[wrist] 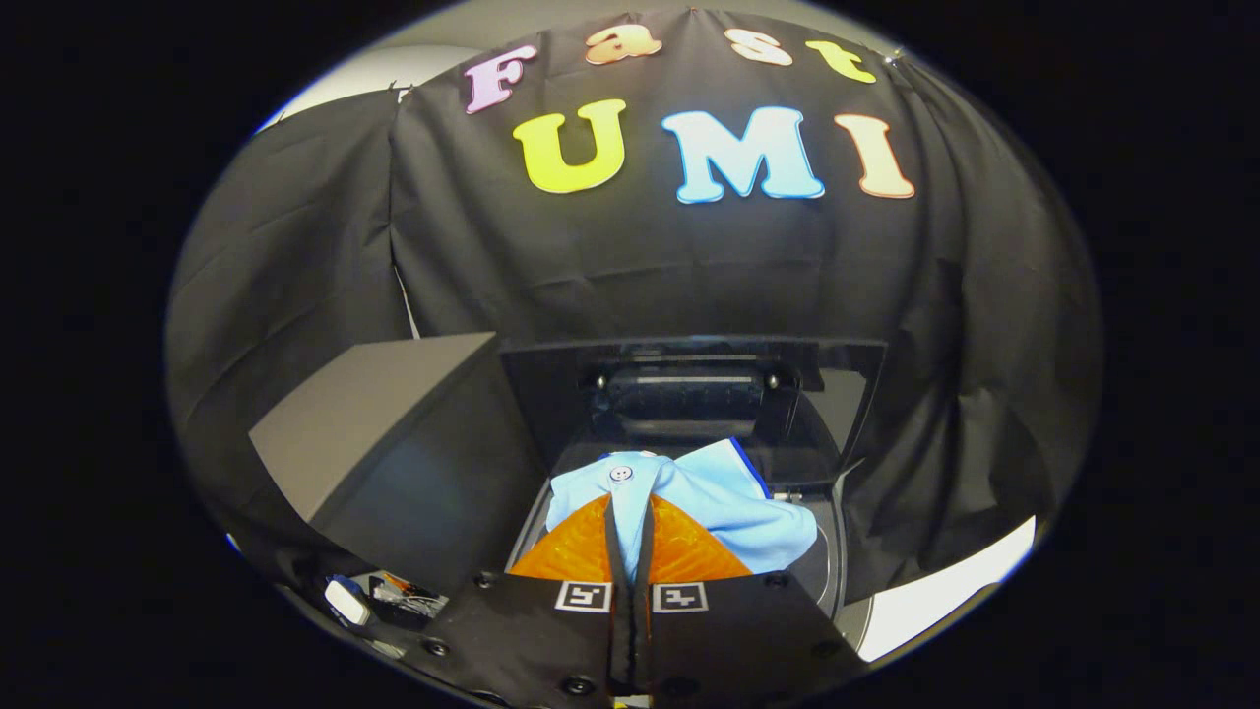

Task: Put the clothes into the washing machine and then close the washing machine lid.

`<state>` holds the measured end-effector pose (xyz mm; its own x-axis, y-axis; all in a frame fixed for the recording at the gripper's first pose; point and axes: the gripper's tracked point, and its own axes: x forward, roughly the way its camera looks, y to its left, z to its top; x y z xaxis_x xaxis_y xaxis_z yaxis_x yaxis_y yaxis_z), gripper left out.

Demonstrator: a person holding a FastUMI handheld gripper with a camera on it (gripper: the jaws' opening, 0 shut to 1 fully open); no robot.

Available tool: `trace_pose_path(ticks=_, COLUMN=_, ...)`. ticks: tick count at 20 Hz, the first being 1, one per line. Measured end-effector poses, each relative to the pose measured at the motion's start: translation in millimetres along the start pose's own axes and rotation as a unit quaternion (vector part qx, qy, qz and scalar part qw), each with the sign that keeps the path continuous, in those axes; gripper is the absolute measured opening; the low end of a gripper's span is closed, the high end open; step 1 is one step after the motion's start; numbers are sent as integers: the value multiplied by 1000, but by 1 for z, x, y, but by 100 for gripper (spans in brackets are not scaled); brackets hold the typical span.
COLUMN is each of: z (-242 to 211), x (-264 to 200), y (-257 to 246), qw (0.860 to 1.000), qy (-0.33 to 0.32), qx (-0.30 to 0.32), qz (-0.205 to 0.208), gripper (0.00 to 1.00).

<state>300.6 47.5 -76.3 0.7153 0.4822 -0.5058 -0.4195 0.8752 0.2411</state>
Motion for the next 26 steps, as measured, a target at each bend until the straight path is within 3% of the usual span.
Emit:
trace_pose_path(ticks=4, z=-45, x=28, y=-7, qw=1000, qy=26, qx=-10, qz=-8, gripper=1)
trace_pose_path(ticks=15, z=-127, x=94, y=-25, qw=992, qy=111, qx=48, qz=-44, gripper=1)
trace_pose_path(ticks=26, z=-184, x=108, y=-28, qw=977, qy=191, qx=67, qz=-65, gripper=1)
